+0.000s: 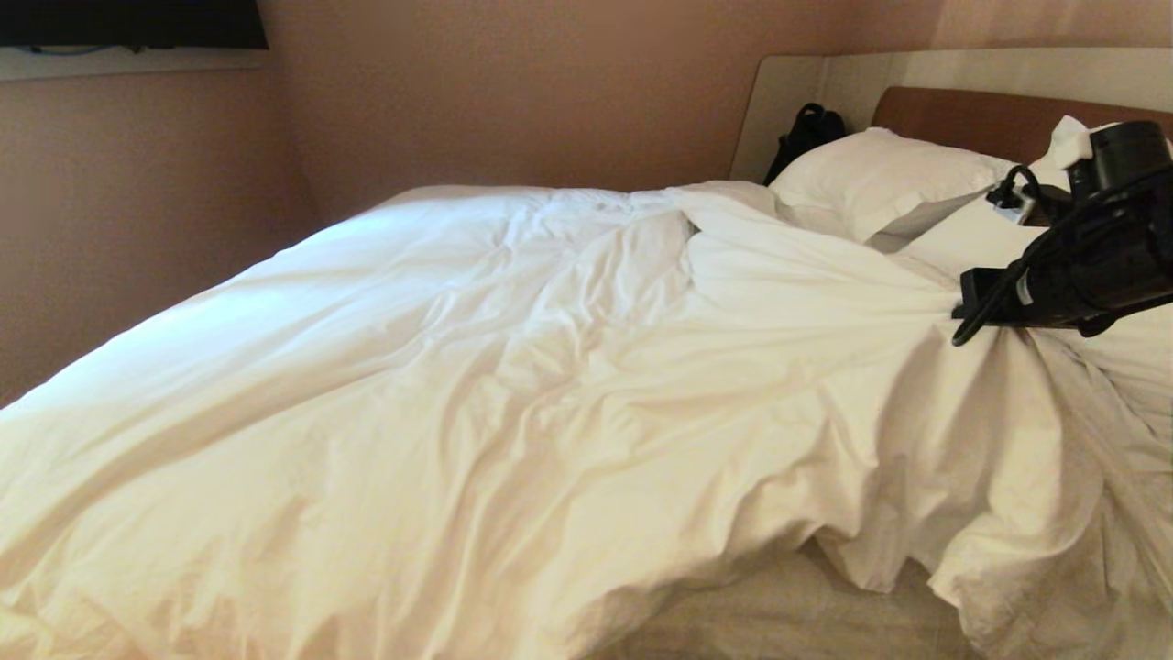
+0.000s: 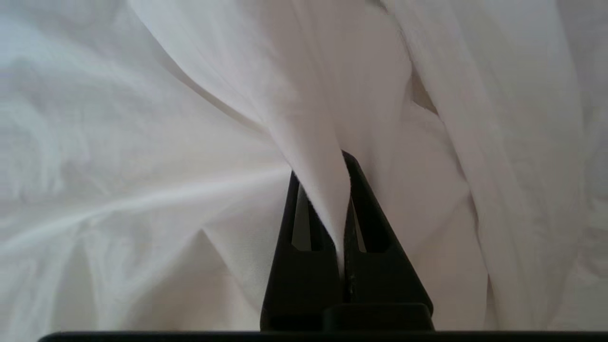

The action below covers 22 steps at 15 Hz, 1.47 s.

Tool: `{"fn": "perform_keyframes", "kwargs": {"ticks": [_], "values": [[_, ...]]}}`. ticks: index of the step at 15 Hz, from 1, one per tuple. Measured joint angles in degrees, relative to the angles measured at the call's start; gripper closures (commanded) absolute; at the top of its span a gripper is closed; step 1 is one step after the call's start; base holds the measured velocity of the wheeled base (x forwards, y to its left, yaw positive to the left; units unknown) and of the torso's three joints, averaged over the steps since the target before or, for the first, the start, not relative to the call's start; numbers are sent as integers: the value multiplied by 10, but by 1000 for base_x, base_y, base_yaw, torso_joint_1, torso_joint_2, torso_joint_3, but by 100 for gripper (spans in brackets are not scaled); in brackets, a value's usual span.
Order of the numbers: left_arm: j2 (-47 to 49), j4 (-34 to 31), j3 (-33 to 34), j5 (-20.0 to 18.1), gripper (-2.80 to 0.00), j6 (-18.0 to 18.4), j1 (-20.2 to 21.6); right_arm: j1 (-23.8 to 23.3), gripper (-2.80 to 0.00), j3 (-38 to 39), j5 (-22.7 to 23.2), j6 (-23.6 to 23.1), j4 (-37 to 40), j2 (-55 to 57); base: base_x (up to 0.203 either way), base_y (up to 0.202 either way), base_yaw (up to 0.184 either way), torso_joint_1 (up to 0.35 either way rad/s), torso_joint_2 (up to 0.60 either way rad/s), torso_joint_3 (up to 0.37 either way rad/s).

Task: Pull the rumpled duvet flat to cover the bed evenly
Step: Flatten the corners of the folded blanket

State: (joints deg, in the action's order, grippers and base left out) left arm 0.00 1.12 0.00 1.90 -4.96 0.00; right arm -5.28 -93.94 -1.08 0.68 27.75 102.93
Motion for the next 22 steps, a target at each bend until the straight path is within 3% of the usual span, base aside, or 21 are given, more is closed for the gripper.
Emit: {"fn": "perform_keyframes", "kwargs": {"ticks": [22], "values": [[0, 0, 0, 0, 0, 0, 0, -20, 0, 110, 0, 1, -6, -183, 0, 0, 0, 0, 0, 0]]}}
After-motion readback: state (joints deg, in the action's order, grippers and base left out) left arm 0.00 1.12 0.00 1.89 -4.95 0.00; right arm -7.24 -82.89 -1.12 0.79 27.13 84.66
